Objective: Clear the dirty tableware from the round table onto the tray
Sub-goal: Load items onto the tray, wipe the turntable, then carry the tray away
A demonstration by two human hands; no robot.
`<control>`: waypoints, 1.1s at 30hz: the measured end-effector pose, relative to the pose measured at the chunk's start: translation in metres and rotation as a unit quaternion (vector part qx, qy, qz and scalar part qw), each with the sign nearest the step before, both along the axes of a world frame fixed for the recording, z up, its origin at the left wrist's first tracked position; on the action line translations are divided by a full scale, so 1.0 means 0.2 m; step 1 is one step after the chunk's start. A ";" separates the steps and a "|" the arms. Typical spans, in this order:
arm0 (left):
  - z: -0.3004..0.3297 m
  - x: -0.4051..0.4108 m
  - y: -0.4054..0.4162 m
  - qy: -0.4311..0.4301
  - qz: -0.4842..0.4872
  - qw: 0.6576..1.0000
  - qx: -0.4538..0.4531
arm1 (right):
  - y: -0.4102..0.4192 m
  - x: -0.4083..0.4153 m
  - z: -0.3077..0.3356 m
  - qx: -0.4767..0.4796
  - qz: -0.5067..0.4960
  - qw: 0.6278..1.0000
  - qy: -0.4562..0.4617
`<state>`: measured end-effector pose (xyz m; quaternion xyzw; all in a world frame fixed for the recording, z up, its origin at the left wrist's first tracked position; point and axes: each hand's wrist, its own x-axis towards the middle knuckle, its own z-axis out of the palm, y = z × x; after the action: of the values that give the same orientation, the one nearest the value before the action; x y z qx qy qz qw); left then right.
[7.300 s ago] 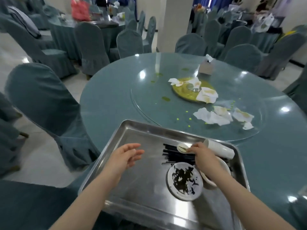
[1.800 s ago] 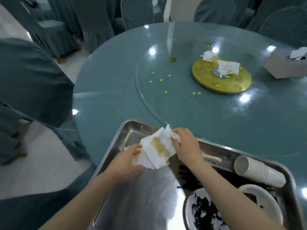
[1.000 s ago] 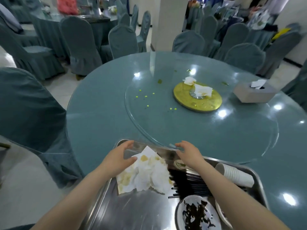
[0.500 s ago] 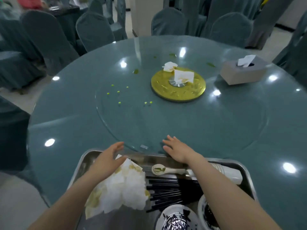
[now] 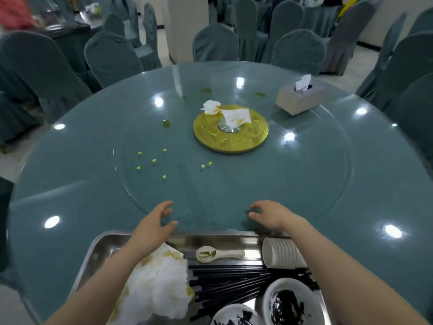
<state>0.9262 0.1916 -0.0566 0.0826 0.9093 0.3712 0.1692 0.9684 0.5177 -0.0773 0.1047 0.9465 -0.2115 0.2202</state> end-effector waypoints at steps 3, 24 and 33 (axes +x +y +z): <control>0.00 -0.11 0.08 0.022 -0.003 1.000 -0.012 | 0.10 -0.10 0.07 0.023 -0.051 0.997 0.054; -0.16 -1.43 0.57 0.148 -0.017 0.977 -0.153 | 0.35 -1.48 -0.14 -0.025 -0.053 0.967 0.249; -0.27 -1.82 0.73 0.199 -0.062 0.962 -0.177 | 0.31 -1.89 -0.26 0.181 0.004 0.965 0.188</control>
<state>0.5629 0.3377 -0.1107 0.1797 0.9689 0.1692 0.0196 0.5895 0.5805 -0.1285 0.0970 0.9938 -0.0520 0.0166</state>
